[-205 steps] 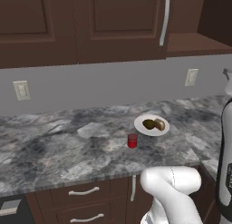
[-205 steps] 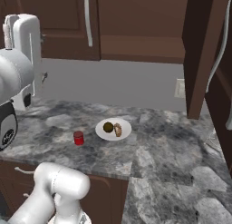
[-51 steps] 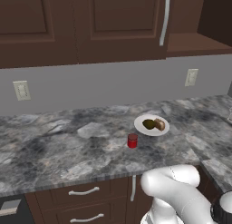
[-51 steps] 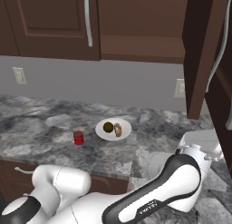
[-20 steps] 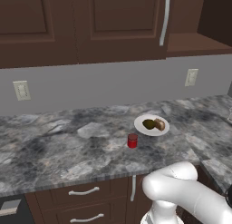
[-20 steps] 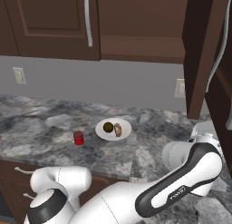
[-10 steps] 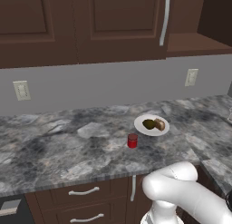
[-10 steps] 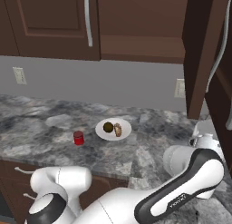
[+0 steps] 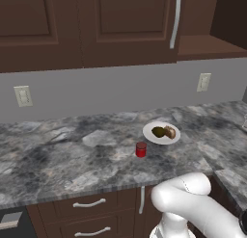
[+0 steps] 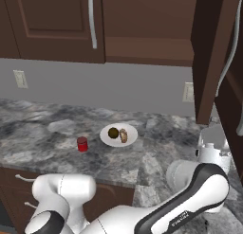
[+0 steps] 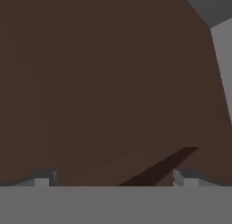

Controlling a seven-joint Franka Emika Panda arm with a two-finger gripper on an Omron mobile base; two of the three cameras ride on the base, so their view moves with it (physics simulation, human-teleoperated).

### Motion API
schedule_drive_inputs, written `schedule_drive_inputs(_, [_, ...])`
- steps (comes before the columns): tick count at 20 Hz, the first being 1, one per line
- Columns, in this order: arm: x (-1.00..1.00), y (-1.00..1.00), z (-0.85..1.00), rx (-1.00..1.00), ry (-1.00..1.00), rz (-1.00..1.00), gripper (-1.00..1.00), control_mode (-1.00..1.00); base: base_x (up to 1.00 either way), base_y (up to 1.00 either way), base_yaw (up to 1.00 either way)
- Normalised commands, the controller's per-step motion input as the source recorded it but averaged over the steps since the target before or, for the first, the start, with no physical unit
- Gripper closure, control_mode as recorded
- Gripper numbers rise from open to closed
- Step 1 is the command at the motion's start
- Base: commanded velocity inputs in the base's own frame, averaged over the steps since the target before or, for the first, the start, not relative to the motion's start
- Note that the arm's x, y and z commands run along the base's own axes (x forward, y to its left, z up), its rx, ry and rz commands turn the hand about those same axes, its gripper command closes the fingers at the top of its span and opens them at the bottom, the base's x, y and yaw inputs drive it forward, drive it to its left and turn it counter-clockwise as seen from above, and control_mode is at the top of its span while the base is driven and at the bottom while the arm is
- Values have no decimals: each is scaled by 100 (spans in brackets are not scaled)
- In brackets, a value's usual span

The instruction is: Pick the avocado and bread from the counter and place them on the plate. Then pick the jam from the cabinet and place it next to the plate. Lastly close the cabinet door.

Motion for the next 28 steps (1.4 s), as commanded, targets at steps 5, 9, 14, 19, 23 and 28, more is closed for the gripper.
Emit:
schedule_drive_inputs(5, [0,28,0,-17,0,0,-100,-100,0,0,0])
schedule_drive_inputs(9, [-1,21,1,-11,0,0,-100,-100,0,0,0])
schedule_drive_inputs(14, [-13,12,8,-1,0,-1,-100,-100,0,0,0])
schedule_drive_inputs(19, [-18,9,28,2,-2,-4,-100,-100,0,0,0])
schedule_drive_inputs(23, [-24,21,27,0,-10,-10,-100,-100,0,0,0])
schedule_drive_inputs(28, [-39,22,16,0,-14,-7,-100,-100,0,0,0])
